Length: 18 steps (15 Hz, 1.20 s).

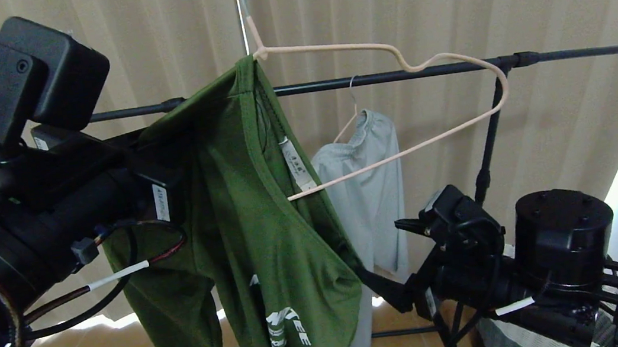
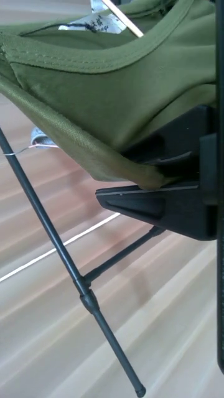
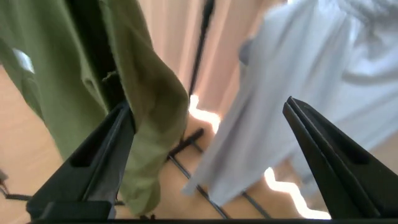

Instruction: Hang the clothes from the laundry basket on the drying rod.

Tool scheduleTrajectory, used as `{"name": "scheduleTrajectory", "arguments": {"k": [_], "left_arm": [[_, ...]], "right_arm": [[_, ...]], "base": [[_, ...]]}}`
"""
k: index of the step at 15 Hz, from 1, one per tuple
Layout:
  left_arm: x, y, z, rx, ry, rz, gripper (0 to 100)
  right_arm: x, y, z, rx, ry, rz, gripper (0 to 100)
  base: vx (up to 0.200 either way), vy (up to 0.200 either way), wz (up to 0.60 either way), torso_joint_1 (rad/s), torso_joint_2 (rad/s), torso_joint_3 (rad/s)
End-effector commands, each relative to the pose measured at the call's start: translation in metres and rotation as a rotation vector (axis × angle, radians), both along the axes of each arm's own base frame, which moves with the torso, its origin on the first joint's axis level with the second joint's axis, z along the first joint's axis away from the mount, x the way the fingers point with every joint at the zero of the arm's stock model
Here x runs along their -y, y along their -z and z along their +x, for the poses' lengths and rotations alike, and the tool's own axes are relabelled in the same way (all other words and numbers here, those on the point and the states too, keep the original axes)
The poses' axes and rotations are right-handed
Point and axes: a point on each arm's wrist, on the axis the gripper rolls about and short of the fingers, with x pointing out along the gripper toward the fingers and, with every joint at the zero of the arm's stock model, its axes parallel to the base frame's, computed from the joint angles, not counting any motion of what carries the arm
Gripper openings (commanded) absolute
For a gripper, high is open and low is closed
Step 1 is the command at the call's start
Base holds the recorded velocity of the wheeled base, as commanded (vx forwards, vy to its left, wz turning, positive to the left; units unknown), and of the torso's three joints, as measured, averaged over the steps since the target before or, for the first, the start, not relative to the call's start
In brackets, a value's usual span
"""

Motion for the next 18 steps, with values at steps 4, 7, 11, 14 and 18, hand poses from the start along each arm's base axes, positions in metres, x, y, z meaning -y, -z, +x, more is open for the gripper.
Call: {"name": "scheduleTrajectory", "arguments": {"k": [4,7,11,14,18], "left_arm": [[-0.006,0.002,0.003,-0.002,-0.031,0.018,0],[-0.008,0.003,0.004,0.003,-0.043,0.035,0],[-0.014,0.023,0.001,-0.018,-0.057,0.157,0],[-0.017,0.032,-0.002,-0.021,-0.060,0.237,0],[-0.020,0.048,-0.007,-0.058,-0.056,0.285,0]], "right_arm": [[0.022,-0.010,0.005,0.034,0.142,-0.003,100],[0.057,-0.019,0.003,0.037,0.255,-0.050,100],[0.094,-0.040,0.003,0.048,0.388,-0.052,100],[0.106,-0.056,0.008,0.076,0.445,-0.047,100],[0.107,-0.080,0.015,0.134,0.458,-0.011,100]], "base": [[0.000,0.000,0.00,0.000,0.00,0.000],[0.000,0.000,0.00,0.000,0.00,0.000],[0.000,0.000,0.00,0.000,0.00,0.000],[0.000,0.000,0.00,0.000,0.00,0.000],[0.000,0.000,0.00,0.000,0.00,0.000]]}}
